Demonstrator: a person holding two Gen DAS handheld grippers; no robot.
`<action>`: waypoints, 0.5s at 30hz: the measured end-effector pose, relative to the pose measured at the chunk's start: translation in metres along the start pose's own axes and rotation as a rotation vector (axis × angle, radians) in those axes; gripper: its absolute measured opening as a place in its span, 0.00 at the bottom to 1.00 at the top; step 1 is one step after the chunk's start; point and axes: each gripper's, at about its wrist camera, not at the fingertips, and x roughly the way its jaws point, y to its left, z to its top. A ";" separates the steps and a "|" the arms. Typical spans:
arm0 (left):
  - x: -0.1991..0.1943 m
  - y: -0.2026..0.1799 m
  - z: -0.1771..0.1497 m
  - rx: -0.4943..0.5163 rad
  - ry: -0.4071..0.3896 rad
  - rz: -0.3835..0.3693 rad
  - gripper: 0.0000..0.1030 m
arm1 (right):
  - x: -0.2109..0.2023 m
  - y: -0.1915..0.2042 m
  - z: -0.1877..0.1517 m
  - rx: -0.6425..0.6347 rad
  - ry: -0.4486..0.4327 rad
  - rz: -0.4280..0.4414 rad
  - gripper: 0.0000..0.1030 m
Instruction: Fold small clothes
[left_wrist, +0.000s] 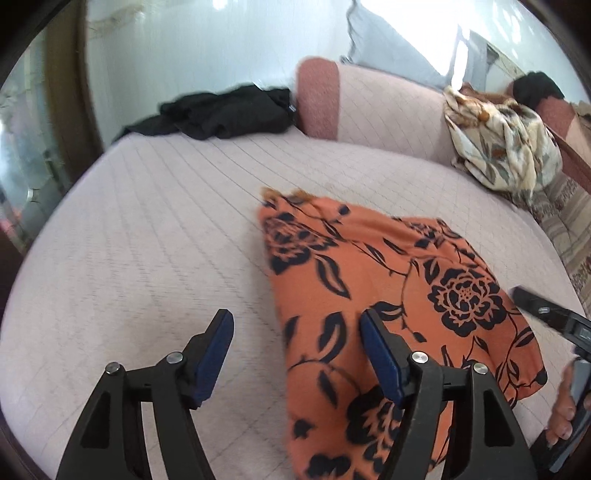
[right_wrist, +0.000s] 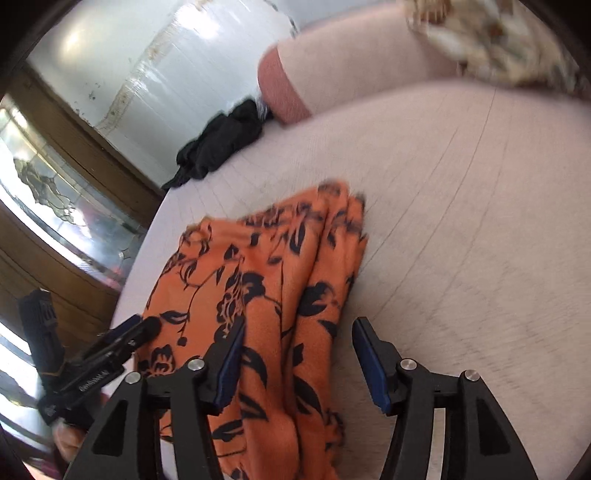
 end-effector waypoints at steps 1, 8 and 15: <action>-0.010 0.002 -0.003 -0.003 -0.030 0.039 0.70 | -0.013 0.007 -0.002 -0.051 -0.064 -0.023 0.58; 0.004 0.001 -0.033 0.060 0.045 0.203 0.73 | -0.022 0.050 -0.028 -0.231 -0.081 0.027 0.32; -0.043 0.000 -0.031 0.003 -0.024 0.177 0.73 | -0.008 0.033 -0.033 -0.084 0.036 -0.011 0.32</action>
